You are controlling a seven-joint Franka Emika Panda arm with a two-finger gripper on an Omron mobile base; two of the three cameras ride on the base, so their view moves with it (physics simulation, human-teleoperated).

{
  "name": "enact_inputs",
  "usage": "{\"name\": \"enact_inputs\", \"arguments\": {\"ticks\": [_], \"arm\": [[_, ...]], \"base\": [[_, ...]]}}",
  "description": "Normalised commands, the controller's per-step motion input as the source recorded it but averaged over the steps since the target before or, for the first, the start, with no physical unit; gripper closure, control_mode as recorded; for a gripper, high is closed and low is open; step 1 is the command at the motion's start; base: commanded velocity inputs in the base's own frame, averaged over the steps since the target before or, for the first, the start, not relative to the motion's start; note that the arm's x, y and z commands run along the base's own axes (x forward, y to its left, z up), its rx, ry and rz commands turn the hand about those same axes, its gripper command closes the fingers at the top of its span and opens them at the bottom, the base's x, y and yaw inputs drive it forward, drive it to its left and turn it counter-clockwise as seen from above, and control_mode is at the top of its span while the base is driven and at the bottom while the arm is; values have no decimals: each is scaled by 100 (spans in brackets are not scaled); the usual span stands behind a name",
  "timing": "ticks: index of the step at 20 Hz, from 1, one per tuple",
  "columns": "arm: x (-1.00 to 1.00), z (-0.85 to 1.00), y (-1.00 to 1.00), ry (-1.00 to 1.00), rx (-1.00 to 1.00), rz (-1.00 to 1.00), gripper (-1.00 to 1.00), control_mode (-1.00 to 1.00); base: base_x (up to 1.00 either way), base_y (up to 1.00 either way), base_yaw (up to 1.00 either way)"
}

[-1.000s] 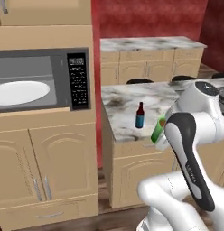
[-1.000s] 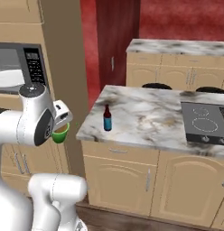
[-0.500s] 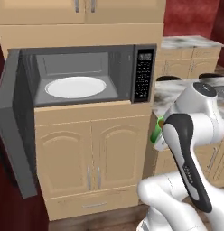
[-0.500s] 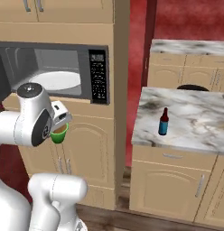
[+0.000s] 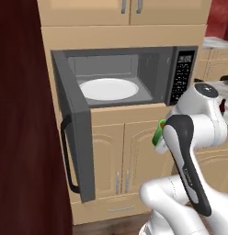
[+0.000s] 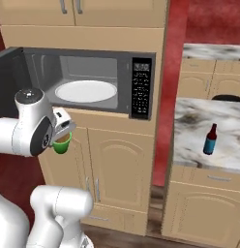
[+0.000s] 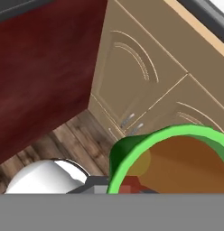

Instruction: Place the microwavable item in the microwave. Then, close the microwave door and press the start button.

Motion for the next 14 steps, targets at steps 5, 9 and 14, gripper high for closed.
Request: {"name": "enact_inputs", "arguments": {"ticks": [5, 9, 14], "arm": [[0, 0, 0, 0, 0, 0, 100, 100], [0, 0, 0, 0, 0, 0, 100, 100], [0, 0, 0, 0, 0, 0, 100, 100]], "base": [[30, 0, 9], [3, 0, 7], [1, 0, 6]]}}
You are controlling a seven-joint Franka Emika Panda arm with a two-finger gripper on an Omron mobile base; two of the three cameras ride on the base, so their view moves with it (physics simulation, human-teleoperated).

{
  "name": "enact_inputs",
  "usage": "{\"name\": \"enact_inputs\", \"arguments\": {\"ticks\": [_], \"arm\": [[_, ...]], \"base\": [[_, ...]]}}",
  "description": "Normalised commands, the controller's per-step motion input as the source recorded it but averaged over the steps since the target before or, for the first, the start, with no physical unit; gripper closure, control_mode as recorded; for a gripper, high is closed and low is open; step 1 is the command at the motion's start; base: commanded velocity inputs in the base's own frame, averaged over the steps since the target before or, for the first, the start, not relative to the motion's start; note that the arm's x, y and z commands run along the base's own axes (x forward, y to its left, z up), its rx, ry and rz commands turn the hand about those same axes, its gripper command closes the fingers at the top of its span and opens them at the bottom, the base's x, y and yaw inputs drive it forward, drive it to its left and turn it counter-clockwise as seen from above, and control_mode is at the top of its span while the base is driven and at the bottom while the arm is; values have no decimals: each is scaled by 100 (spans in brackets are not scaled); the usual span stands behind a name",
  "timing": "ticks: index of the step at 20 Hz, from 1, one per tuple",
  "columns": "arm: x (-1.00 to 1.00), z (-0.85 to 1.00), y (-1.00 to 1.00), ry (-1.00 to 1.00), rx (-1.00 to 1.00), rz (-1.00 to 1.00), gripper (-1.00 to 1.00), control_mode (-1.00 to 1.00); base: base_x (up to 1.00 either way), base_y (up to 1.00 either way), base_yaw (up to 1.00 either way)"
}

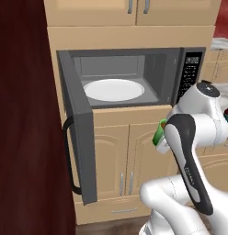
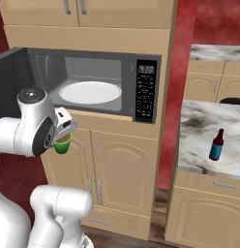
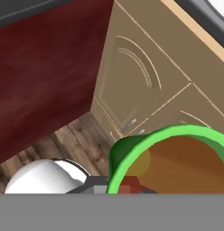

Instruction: Place the microwavable item in the microwave. Then, close the microwave door and press the start button.

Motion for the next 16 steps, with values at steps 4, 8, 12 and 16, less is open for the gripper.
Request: {"name": "enact_inputs", "arguments": {"ticks": [4, 8, 12, 16], "arm": [[0, 0, 0, 0, 0, 0, 100, 100], [0, 0, 0, 0, 0, 1, 100, -100], [16, 40, 16, -12, -4, 0, 100, -100], [34, 58, 39, -5, -9, -1, 100, -100]], "base": [[0, 0, 1], [0, 0, 1], [0, 0, 0], [0, 0, 0]]}}
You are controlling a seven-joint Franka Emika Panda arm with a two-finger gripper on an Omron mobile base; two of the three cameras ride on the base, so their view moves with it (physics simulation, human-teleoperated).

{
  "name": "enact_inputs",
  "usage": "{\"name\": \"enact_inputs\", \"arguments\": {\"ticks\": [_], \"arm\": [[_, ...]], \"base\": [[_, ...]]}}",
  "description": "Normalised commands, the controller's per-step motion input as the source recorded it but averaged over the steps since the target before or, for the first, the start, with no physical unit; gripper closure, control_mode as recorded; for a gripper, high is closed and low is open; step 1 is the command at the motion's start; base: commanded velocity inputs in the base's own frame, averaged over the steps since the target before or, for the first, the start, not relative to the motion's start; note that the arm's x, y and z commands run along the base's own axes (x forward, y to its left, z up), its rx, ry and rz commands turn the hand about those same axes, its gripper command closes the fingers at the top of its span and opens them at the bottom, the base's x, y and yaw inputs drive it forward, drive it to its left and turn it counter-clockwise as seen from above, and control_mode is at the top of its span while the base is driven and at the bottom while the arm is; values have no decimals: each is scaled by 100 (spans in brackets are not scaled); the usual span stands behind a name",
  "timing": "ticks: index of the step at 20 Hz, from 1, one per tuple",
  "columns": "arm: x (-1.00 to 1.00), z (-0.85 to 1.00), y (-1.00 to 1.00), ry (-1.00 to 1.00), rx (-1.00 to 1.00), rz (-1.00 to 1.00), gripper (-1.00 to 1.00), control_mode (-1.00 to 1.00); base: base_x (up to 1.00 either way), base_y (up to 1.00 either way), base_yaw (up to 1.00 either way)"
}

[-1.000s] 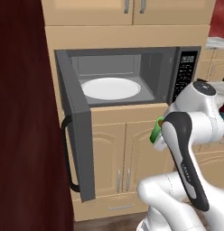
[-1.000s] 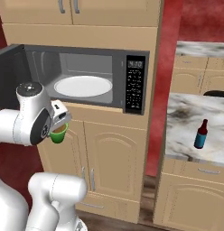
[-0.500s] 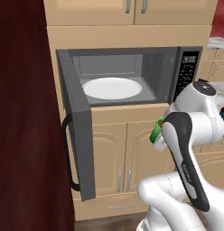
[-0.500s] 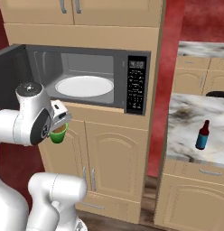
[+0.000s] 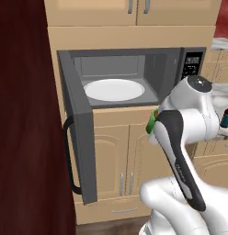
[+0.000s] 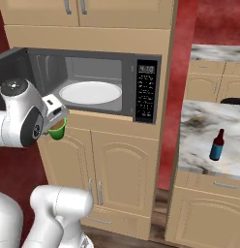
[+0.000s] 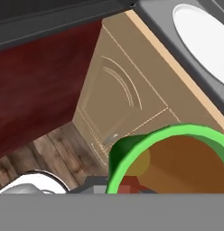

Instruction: Place the microwavable item in the microwave. Then, close the microwave door and press the start button.

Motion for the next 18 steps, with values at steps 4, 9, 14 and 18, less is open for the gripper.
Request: {"name": "enact_inputs", "arguments": {"ticks": [4, 9, 14, 18], "arm": [[49, 41, 29, 0, -4, -2, 100, -100], [85, 32, 11, 12, 0, -4, 100, -100], [57, -6, 0, 0, 0, -4, 100, -100], [47, -16, 0, -2, 0, -1, 100, -100]], "base": [[0, 0, 0], [0, 0, 0], [0, 0, 0], [0, 0, 0]]}}
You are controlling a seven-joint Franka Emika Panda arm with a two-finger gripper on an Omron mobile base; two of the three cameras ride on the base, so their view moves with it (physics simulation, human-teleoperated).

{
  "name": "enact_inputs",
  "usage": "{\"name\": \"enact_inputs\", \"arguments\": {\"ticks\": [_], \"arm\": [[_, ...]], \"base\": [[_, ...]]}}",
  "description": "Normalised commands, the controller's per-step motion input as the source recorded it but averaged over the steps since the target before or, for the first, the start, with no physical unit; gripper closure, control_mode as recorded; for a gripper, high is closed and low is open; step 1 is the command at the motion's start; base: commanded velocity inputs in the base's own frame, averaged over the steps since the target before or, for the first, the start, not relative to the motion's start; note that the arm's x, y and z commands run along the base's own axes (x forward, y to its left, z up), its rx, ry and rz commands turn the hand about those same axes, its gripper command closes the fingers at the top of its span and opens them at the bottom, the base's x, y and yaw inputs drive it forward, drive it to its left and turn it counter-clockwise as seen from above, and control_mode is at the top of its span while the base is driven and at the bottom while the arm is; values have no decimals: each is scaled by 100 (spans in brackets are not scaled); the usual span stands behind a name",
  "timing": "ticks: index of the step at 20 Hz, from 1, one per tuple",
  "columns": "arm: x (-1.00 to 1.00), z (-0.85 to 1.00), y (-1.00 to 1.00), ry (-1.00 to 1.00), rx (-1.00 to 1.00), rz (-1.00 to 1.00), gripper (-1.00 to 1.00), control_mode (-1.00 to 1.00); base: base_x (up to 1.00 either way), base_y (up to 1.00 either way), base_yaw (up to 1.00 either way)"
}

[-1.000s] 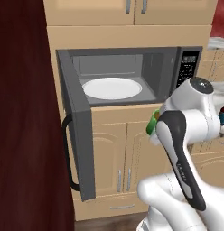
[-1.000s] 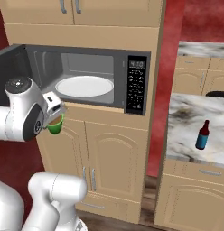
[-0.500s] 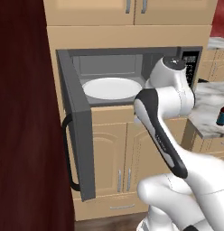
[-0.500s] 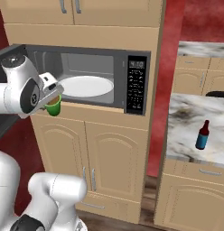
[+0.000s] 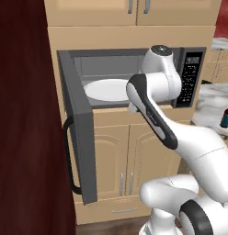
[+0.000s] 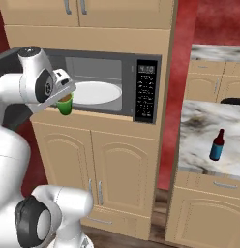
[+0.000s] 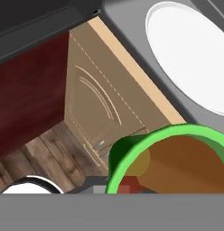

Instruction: Place the microwavable item in the microwave. Then, close the microwave door and press the start button.

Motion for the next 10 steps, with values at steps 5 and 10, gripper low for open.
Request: {"name": "enact_inputs", "arguments": {"ticks": [5, 10], "arm": [[67, -7, 0, 0, 0, -1, 100, -100], [64, -14, 0, 0, -3, 0, 100, -100]], "base": [[0, 0, 0], [0, 0, 0]]}}
